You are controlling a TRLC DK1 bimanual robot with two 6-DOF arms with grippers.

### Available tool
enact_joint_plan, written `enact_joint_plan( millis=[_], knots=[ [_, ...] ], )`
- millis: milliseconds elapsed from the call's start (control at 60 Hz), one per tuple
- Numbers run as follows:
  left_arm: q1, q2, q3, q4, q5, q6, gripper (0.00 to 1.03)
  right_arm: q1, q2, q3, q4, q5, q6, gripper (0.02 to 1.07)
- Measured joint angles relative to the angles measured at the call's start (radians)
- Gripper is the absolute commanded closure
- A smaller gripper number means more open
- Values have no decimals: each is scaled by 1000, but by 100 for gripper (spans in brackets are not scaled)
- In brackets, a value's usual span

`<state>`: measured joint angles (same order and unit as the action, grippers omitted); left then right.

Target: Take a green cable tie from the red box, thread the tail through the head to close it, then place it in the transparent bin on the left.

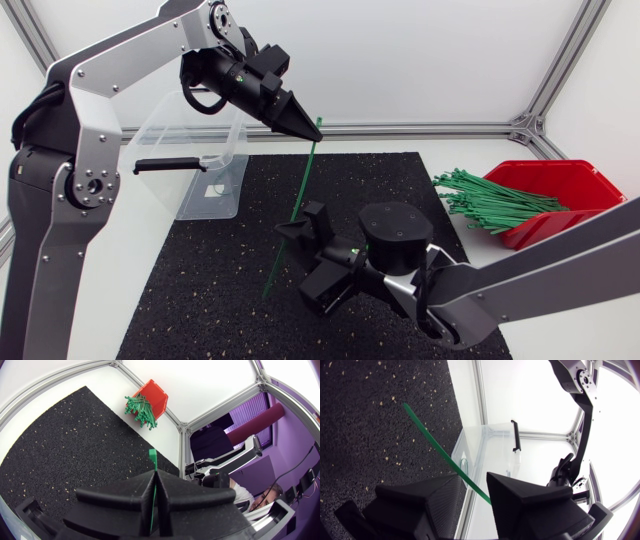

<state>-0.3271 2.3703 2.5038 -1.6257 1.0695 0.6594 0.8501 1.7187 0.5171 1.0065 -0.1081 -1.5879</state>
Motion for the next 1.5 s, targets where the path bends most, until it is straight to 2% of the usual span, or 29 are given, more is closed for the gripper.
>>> enact_joint_plan(
  millis=[450,733,1500],
  knots=[
    [5,-2,-64,0,4,31,100,19,-25,0,0,1,103,74],
    [23,-6,-93,0,8,60,100,43,-54,0,0,23,154,80],
    [62,-14,-136,3,13,105,100,157,-113,-26,-5,89,201,80]
  ],
)
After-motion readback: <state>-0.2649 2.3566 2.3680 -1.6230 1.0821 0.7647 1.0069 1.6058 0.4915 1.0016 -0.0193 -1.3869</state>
